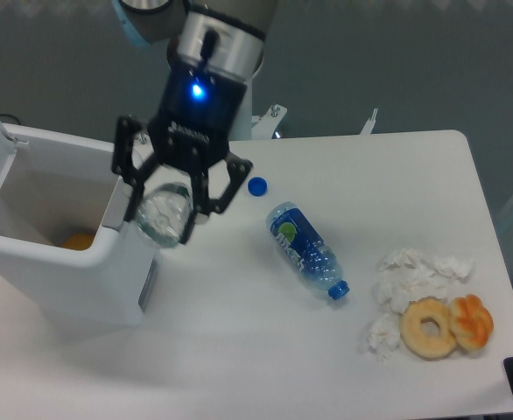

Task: Place the plastic bottle in the trash can
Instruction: 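Carry the held clear bottle over the open white trash bin, then lower the clear bottle into the bin and open the gripper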

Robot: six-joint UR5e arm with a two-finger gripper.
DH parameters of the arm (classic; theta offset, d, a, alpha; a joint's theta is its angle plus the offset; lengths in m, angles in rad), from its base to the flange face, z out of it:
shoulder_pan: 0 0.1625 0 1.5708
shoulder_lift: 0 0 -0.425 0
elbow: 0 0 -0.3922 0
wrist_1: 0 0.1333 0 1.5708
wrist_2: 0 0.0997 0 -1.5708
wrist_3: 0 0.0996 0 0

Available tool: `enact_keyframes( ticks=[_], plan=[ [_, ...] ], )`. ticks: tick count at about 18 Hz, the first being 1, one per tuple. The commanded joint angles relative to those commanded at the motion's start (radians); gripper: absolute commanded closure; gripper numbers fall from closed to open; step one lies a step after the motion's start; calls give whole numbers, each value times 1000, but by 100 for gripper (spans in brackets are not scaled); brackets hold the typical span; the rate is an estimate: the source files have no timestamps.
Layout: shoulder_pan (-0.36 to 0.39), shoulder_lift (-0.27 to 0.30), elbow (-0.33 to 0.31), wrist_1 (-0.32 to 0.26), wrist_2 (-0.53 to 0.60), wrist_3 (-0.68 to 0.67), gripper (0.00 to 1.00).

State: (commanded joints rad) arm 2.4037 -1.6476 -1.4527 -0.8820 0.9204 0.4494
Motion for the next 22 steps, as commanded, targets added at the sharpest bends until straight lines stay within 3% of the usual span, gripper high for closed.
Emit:
enact_keyframes(
  ticks=[5,11,14,22],
  plan=[
    [-43,32,-11,0,-2,-3,35],
    [-123,57,-74,2,0,3,35],
    [-175,52,-84,2,0,2,35],
    [-213,8,-84,6,0,8,35]
  ],
)
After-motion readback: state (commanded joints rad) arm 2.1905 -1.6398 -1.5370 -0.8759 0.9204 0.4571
